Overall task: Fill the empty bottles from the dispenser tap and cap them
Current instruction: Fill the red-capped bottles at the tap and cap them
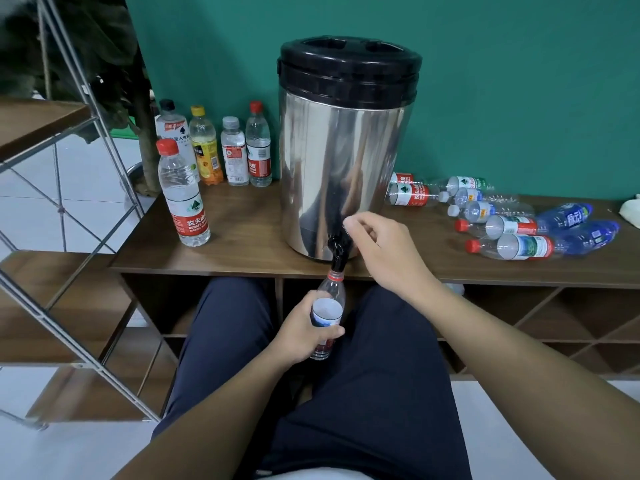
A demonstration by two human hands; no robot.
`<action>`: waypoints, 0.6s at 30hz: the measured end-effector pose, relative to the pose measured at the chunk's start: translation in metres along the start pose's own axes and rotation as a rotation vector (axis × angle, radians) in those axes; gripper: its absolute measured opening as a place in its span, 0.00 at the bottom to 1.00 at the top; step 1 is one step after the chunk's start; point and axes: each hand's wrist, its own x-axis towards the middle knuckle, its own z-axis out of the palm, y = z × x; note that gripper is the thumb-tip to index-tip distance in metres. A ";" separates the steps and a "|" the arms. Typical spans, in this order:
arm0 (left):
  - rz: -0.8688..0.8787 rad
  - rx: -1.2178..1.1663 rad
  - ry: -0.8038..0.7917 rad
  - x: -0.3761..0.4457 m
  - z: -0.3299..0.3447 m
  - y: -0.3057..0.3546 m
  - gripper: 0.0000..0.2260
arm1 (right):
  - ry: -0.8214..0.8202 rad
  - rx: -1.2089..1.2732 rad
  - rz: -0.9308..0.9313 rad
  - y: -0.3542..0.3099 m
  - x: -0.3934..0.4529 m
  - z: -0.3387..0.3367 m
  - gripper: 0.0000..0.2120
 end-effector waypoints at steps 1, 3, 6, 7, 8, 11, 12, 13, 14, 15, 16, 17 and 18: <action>0.009 0.007 0.011 -0.001 0.000 0.002 0.27 | -0.036 -0.011 -0.006 -0.007 0.001 0.002 0.15; 0.028 0.029 0.024 -0.002 0.001 0.004 0.27 | -0.105 -0.080 -0.023 -0.012 0.005 0.006 0.16; 0.036 0.039 0.034 -0.004 0.002 0.006 0.26 | -0.138 -0.129 -0.011 -0.011 0.011 0.008 0.14; 0.037 0.042 0.039 -0.003 0.002 0.006 0.26 | -0.139 -0.125 -0.004 -0.011 0.012 0.007 0.14; 0.038 0.046 0.041 -0.003 0.002 0.006 0.26 | -0.141 -0.121 0.004 -0.011 0.013 0.005 0.14; 0.038 0.049 0.049 -0.004 0.002 0.006 0.26 | -0.148 -0.049 0.082 -0.007 0.016 0.003 0.15; 0.037 0.045 0.050 -0.004 0.002 0.006 0.26 | -0.138 0.023 0.140 -0.003 0.018 0.003 0.15; 0.038 0.037 0.049 -0.004 0.002 0.007 0.26 | -0.123 0.120 0.212 0.001 0.019 0.003 0.16; 0.040 0.032 0.047 -0.003 0.002 0.006 0.26 | -0.109 0.233 0.289 0.005 0.018 0.004 0.16; 0.041 0.030 0.045 -0.003 0.003 0.006 0.26 | -0.104 0.341 0.355 0.010 0.016 0.005 0.16; 0.042 0.025 0.045 -0.003 0.004 0.006 0.26 | -0.107 0.432 0.402 0.015 0.012 0.007 0.16; 0.044 0.020 0.049 -0.003 0.004 0.007 0.26 | -0.114 0.493 0.425 0.021 0.007 0.010 0.16; 0.048 0.015 0.051 -0.003 0.004 0.007 0.26 | -0.117 0.531 0.429 0.026 0.002 0.015 0.15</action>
